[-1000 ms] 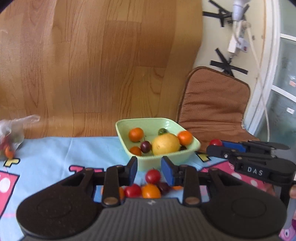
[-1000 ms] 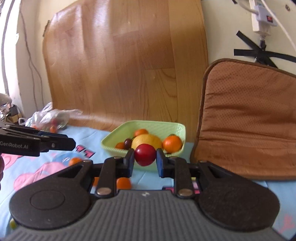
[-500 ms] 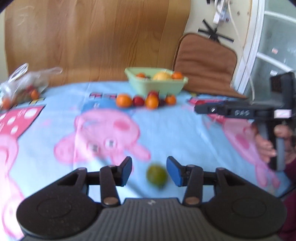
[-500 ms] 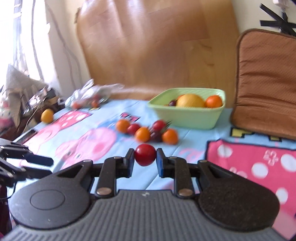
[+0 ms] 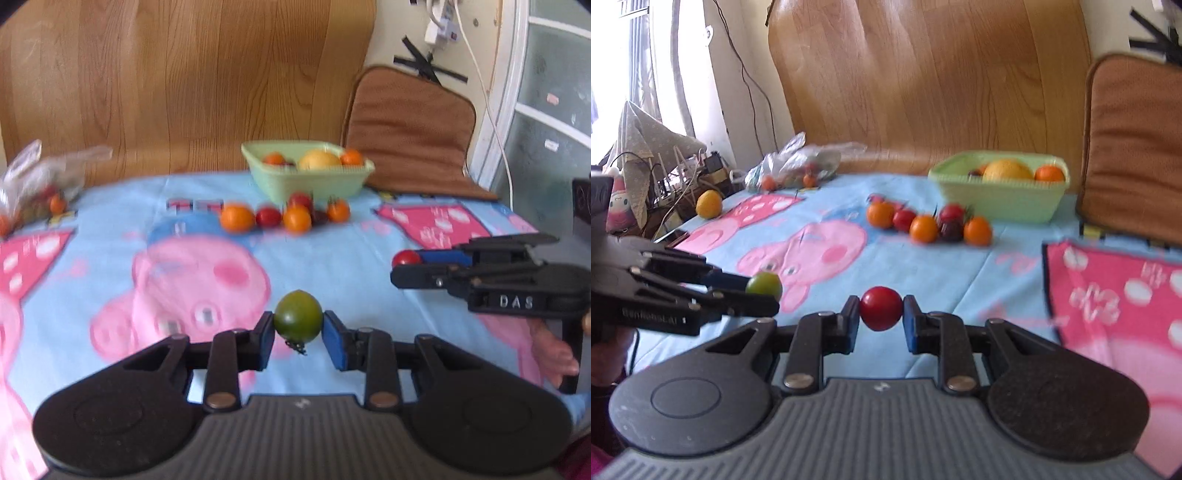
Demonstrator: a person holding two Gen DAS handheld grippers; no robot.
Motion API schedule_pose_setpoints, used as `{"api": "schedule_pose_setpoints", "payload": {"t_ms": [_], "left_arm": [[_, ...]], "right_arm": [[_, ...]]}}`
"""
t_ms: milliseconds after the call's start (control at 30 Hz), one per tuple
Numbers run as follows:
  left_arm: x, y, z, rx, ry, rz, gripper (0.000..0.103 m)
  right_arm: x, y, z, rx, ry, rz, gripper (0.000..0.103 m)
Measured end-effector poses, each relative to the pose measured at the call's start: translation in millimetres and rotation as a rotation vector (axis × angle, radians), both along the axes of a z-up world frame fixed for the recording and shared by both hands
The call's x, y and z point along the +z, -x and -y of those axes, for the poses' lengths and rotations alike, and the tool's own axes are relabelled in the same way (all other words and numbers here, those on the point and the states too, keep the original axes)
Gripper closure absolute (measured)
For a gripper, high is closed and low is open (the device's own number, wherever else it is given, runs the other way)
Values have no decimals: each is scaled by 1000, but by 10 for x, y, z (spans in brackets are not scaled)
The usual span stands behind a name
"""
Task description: Organize fruits
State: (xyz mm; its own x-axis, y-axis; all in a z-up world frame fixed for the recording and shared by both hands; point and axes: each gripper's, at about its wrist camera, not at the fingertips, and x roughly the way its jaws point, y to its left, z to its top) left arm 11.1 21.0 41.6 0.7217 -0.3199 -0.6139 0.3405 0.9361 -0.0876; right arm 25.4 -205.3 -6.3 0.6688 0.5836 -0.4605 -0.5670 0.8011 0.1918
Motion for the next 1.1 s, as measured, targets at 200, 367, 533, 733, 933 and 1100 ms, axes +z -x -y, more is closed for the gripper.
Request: {"api": "schedule_pose_setpoints", "payload": {"t_ms": [200, 367, 533, 733, 933, 1100], "left_arm": [[634, -1160, 176, -16, 30, 81, 75], [524, -2184, 421, -8, 51, 23, 75], [135, -2754, 600, 1, 51, -76, 74], [15, -2790, 587, 15, 53, -78, 64], [286, -2264, 215, 22, 139, -22, 64], [203, -1636, -234, 52, 127, -4, 63]], "right_arm": [[512, -917, 177, -126, -28, 95, 76], [491, -1887, 202, -192, -10, -5, 76], [233, -2507, 219, -224, 14, -97, 75], [178, -2507, 185, -226, 36, -24, 74], [410, -1939, 335, -185, -21, 73, 74], [345, -1283, 323, -81, 12, 90, 67]]}}
